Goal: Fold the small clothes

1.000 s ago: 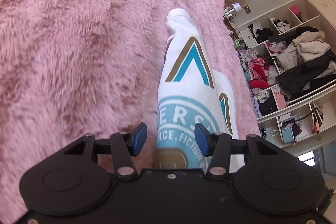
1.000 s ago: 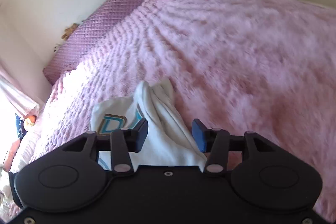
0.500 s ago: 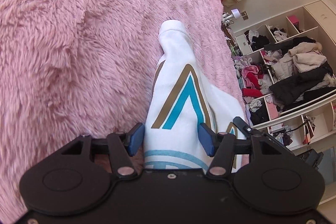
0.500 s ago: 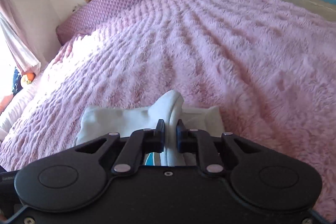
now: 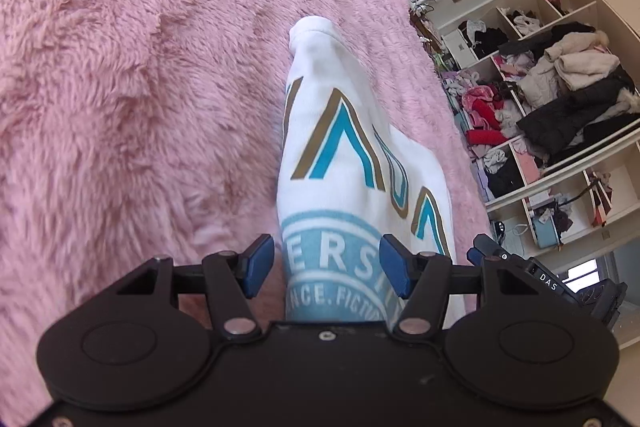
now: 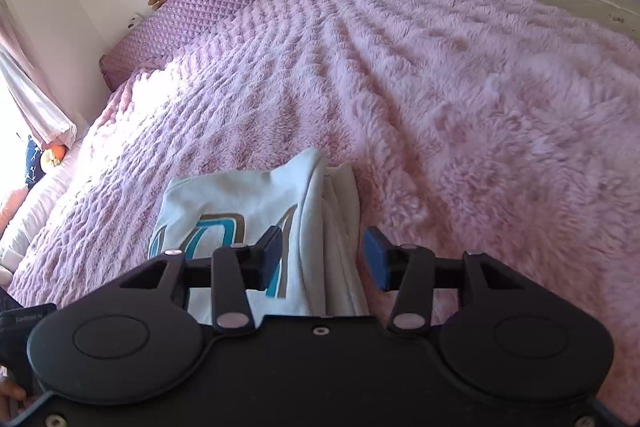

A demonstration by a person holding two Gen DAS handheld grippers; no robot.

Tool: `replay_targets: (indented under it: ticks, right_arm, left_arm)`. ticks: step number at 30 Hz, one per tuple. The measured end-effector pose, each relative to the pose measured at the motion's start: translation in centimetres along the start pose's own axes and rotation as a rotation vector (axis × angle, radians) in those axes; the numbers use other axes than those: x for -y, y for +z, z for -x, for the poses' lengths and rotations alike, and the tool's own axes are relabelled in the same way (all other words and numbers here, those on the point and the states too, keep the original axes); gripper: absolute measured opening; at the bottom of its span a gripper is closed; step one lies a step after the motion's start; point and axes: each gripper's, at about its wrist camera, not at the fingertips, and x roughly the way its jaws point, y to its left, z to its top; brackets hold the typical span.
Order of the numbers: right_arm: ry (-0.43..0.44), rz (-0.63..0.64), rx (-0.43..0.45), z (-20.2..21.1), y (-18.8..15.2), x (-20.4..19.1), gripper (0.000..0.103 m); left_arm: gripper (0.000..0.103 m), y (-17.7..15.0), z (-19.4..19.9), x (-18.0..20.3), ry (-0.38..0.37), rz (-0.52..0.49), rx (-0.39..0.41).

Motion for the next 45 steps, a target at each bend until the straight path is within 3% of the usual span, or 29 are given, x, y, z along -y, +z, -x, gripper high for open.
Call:
replay_targets:
  ticks: [6,12,13,15,16,17,20,23,25,29,31,33,36,40,43,45]
  right_arm:
    - [-0.076,-0.083,-0.042,6.6,-6.2,1.7,0.046]
    - [-0.110,-0.135,-0.026,7.0,-9.3,1.7,0.046]
    - [-0.107,-0.132,-0.017,6.9,-9.3,1.5,0.035]
    - [-0.116,-0.108,-0.003,6.9,-9.1,0.9,0.013]
    - [-0.130,-0.086,0.006,7.2,-9.0,0.4,0.011]
    - [-0.111,-0.086,0.019,7.7,-8.8,0.1,0.009]
    - [-0.074,-0.100,0.039,8.7,-8.8,-0.2,0.008]
    - [-0.103,-0.118,-0.015,7.4,-10.1,0.7,0.008]
    - [-0.112,-0.127,-0.026,6.4,-11.3,1.4,0.007]
    - [-0.074,-0.190,-0.003,7.4,-11.4,2.1,0.009]
    - [-0.087,-0.170,0.017,8.5,-10.9,1.6,0.023]
    - [-0.094,-0.112,0.066,9.8,-10.4,0.3,0.026]
    - [-0.047,-0.037,0.097,10.2,-9.7,-1.7,0.026]
    - [-0.011,0.059,0.050,8.1,-9.8,-3.8,0.026]
    - [-0.084,0.084,-0.016,5.9,-10.4,-3.6,0.026]
    - [-0.141,0.075,-0.060,5.0,-11.1,-2.7,0.024]
  left_arm:
    - [0.059,-6.4,3.3,-1.0,-0.038,0.101,-0.086]
    - [0.059,-9.4,3.3,-1.7,-0.062,0.177,-0.100]
    - [0.057,-9.5,3.2,-1.7,-0.064,0.186,-0.095]
    - [0.050,-9.9,3.0,-1.7,-0.072,0.194,-0.074]
    - [0.023,-9.9,3.2,-1.5,-0.068,0.198,-0.055]
    - [0.014,-9.8,3.7,-1.6,-0.062,0.192,-0.051]
    - [0.013,-9.7,4.8,-1.9,-0.078,0.203,-0.029]
    - [0.015,-9.9,4.2,-2.4,-0.031,0.146,-0.057]
    - [0.022,-10.1,3.2,-3.2,-0.014,0.139,-0.081]
    - [0.024,-10.4,4.0,-4.0,-0.050,0.200,-0.072]
    - [0.022,-10.5,5.5,-2.8,-0.014,0.156,-0.054]
    - [0.023,-10.7,7.0,-0.8,0.019,0.065,-0.020]
    - [0.028,-11.0,7.8,2.2,-0.003,-0.035,0.015]
    - [0.034,-11.2,5.4,5.1,-0.021,-0.123,-0.019]
    - [0.034,-11.5,2.4,4.2,0.063,-0.112,-0.069]
    - [0.034,-11.7,1.1,2.6,0.055,-0.070,-0.082]
